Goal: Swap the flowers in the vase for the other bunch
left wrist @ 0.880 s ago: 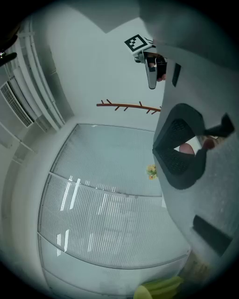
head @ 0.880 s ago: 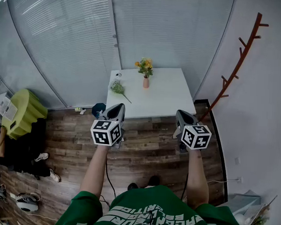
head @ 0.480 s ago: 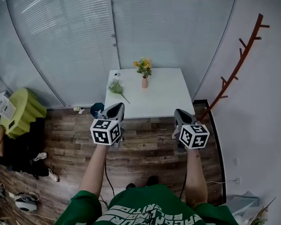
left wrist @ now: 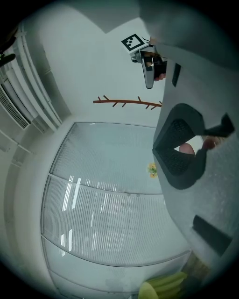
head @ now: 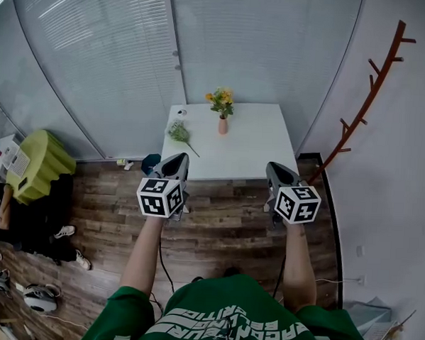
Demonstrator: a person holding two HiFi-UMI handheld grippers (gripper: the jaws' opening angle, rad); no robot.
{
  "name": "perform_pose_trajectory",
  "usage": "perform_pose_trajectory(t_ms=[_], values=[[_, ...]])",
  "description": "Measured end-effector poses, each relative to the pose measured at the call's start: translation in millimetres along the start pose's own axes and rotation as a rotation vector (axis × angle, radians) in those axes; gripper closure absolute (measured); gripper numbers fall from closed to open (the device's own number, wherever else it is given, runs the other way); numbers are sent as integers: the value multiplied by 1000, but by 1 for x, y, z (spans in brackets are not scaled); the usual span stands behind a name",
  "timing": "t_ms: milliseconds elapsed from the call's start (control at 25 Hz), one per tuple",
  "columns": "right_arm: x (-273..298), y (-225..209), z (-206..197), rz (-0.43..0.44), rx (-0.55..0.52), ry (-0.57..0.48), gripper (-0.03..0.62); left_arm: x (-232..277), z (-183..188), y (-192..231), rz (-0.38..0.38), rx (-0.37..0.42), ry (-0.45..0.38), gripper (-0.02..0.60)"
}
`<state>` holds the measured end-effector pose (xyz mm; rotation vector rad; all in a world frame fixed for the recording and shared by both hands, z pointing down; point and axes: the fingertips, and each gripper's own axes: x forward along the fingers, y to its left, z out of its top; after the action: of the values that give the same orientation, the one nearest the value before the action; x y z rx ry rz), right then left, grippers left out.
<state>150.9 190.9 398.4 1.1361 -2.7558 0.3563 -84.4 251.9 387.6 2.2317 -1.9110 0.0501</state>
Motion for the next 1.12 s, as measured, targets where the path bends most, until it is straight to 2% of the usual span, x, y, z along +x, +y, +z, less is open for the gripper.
perform_pose_trajectory(t_ms=[560, 1120], values=[[4, -52, -7, 64, -1, 29, 583, 41, -9, -46, 25, -10, 14, 581], [52, -85, -2, 59, -24, 53, 583, 100, -13, -30, 15, -36, 23, 581]])
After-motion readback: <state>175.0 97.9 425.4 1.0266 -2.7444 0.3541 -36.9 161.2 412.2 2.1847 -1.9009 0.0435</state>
